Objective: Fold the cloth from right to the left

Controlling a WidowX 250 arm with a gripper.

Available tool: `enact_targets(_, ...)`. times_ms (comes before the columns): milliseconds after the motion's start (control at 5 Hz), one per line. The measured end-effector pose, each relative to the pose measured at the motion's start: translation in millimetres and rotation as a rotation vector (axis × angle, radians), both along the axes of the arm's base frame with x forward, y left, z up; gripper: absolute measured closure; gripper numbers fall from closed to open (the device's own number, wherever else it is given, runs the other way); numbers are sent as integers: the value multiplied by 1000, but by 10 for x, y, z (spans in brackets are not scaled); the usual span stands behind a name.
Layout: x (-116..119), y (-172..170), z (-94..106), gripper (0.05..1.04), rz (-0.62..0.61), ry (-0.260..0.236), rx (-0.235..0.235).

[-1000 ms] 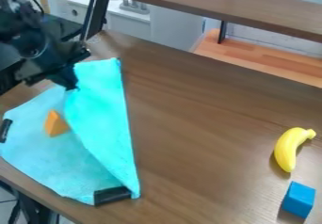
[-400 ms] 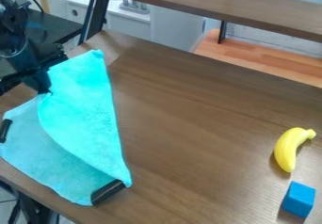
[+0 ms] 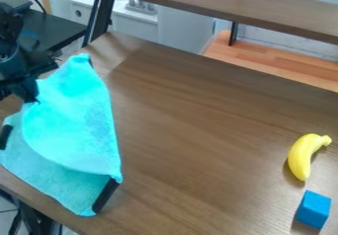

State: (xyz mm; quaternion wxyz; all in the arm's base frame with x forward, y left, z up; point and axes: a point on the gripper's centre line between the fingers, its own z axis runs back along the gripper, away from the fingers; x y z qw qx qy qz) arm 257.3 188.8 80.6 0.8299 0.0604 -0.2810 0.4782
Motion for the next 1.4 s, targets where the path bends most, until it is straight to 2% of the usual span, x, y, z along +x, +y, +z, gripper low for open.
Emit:
enact_targets(200,-58,59,-44,1008,-9,55,4)
enact_targets(400,-78,87,-61,856,-6,98,5)
enact_targets(600,-67,72,-98,614,3,113,-13)
enact_targets(800,-8,33,-128,278,-8,122,9)
enact_targets(1000,7,-24,-142,89,-12,134,1)
enact_targets(1200,3,-50,-135,83,-15,154,-18)
enact_targets(1400,48,-80,52,84,-101,272,-25)
